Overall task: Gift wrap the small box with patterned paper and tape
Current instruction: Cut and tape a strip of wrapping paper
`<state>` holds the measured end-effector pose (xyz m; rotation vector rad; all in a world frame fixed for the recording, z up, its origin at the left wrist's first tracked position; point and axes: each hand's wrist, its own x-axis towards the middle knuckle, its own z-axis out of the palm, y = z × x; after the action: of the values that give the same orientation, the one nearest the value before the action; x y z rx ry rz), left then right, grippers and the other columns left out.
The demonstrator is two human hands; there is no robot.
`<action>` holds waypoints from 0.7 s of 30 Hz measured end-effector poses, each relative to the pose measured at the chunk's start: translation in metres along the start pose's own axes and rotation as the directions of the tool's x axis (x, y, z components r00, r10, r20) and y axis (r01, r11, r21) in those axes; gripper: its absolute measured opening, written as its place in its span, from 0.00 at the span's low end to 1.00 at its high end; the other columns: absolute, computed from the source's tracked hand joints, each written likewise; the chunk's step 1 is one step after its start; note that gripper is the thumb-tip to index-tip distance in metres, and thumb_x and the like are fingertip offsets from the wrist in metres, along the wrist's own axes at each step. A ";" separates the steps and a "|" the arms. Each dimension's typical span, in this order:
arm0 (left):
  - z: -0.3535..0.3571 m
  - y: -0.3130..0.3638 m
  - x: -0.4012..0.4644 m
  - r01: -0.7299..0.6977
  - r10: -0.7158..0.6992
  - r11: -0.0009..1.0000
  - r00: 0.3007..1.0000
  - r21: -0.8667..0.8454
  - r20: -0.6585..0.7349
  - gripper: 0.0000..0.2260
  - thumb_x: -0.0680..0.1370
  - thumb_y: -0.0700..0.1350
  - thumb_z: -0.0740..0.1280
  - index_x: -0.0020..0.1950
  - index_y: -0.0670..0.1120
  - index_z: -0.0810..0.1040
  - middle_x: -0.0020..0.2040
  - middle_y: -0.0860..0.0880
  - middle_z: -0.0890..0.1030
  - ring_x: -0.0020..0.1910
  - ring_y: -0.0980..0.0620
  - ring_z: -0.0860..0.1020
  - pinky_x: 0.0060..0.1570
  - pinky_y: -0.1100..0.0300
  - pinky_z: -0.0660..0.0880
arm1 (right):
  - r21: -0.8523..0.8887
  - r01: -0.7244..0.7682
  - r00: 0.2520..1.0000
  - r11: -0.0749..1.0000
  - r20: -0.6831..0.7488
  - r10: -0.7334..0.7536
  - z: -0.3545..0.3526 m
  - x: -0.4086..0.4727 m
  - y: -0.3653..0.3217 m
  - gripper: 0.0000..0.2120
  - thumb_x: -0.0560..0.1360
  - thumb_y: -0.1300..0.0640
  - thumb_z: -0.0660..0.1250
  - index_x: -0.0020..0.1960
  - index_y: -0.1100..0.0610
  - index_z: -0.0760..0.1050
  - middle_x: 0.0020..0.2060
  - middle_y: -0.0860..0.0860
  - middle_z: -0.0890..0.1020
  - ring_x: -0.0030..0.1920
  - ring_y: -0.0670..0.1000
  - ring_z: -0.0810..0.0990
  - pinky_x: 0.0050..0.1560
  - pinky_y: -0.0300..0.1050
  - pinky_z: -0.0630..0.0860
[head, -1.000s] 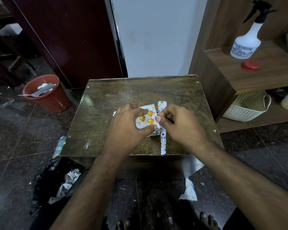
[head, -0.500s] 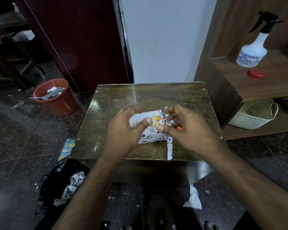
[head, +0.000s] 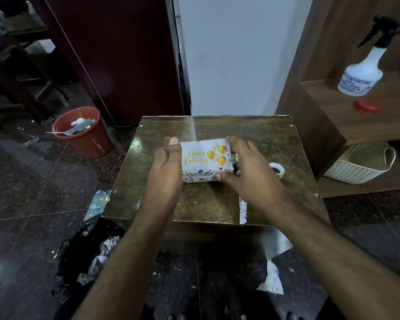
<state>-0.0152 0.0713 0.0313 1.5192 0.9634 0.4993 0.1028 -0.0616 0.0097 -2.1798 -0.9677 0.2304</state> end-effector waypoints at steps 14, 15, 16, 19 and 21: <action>0.007 -0.002 -0.003 -0.265 0.303 0.912 0.950 0.313 -0.079 0.14 0.82 0.57 0.66 0.63 0.51 0.74 0.61 0.53 0.78 0.60 0.54 0.76 0.60 0.50 0.75 | -0.042 -0.025 0.999 0.999 -0.031 0.024 -0.013 0.006 0.016 0.40 0.75 0.44 0.75 0.80 0.48 0.59 0.70 0.48 0.72 0.59 0.48 0.78 0.61 0.54 0.78; 0.009 -0.001 -0.005 -0.290 0.333 0.896 0.940 0.337 -0.077 0.16 0.82 0.55 0.67 0.67 0.50 0.74 0.63 0.52 0.77 0.60 0.54 0.75 0.59 0.53 0.73 | -0.044 -0.024 0.998 0.999 -0.051 0.022 -0.018 0.005 0.019 0.38 0.76 0.44 0.74 0.80 0.49 0.60 0.69 0.48 0.73 0.56 0.46 0.79 0.60 0.54 0.78; 0.011 0.001 -0.007 -0.309 0.356 0.880 0.932 0.361 -0.072 0.18 0.82 0.53 0.68 0.70 0.49 0.74 0.64 0.52 0.76 0.60 0.56 0.73 0.58 0.57 0.70 | -0.043 -0.023 0.998 0.999 -0.068 0.020 -0.023 0.004 0.022 0.37 0.76 0.45 0.74 0.79 0.49 0.61 0.68 0.48 0.74 0.52 0.44 0.78 0.59 0.53 0.79; 0.022 0.007 -0.014 -0.366 0.421 0.841 0.905 0.398 -0.057 0.19 0.82 0.50 0.69 0.72 0.48 0.73 0.68 0.52 0.74 0.62 0.60 0.69 0.60 0.65 0.63 | -0.043 -0.018 0.996 0.999 -0.088 0.014 -0.034 0.000 0.033 0.32 0.77 0.49 0.75 0.76 0.51 0.66 0.62 0.49 0.76 0.46 0.41 0.78 0.54 0.48 0.78; 0.030 0.009 -0.017 -0.396 0.448 0.830 0.893 0.392 -0.045 0.18 0.82 0.49 0.69 0.71 0.48 0.75 0.68 0.52 0.74 0.64 0.59 0.70 0.61 0.65 0.65 | -0.055 -0.022 0.996 0.998 -0.086 0.018 -0.041 -0.004 0.039 0.30 0.77 0.51 0.75 0.75 0.51 0.68 0.61 0.49 0.76 0.47 0.44 0.80 0.54 0.48 0.79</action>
<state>0.0007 0.0403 0.0374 2.0905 0.8528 0.7759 0.1400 -0.1048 0.0119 -2.2317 -0.9149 0.1200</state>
